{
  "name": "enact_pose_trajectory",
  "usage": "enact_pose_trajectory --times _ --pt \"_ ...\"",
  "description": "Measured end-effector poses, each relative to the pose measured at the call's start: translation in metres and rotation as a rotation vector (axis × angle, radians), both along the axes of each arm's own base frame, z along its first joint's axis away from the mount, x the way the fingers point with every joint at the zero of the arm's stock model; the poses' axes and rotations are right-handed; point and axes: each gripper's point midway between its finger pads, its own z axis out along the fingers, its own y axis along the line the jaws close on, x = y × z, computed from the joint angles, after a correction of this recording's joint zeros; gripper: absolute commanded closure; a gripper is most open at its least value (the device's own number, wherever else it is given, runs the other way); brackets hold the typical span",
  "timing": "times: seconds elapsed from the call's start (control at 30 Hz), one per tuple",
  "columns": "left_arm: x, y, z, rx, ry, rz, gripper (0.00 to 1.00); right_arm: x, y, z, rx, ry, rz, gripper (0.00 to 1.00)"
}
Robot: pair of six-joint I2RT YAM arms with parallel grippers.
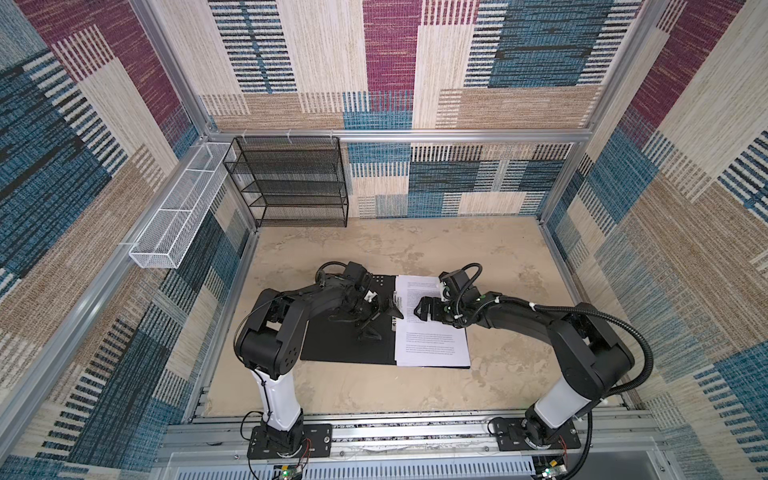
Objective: Put the files into the folder
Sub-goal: 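Reach the right gripper across the folder toward the clip beside the left gripper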
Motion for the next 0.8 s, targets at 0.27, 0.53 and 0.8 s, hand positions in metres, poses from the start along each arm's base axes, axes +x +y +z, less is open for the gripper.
enact_pose_trajectory --times 0.27,0.53,0.8 --pt "-0.01 -0.013 0.003 -0.048 0.02 -0.013 0.0 0.0 -0.003 0.018 -0.012 -0.016 -0.01 0.0" --pt "-0.011 -0.02 0.01 -0.05 -0.003 0.0 0.01 0.017 -0.003 0.039 -0.032 -0.067 -0.019 0.0" --pt "0.024 0.0 0.049 -0.055 -0.108 0.087 0.01 0.034 0.016 0.056 0.001 -0.109 0.041 0.0"
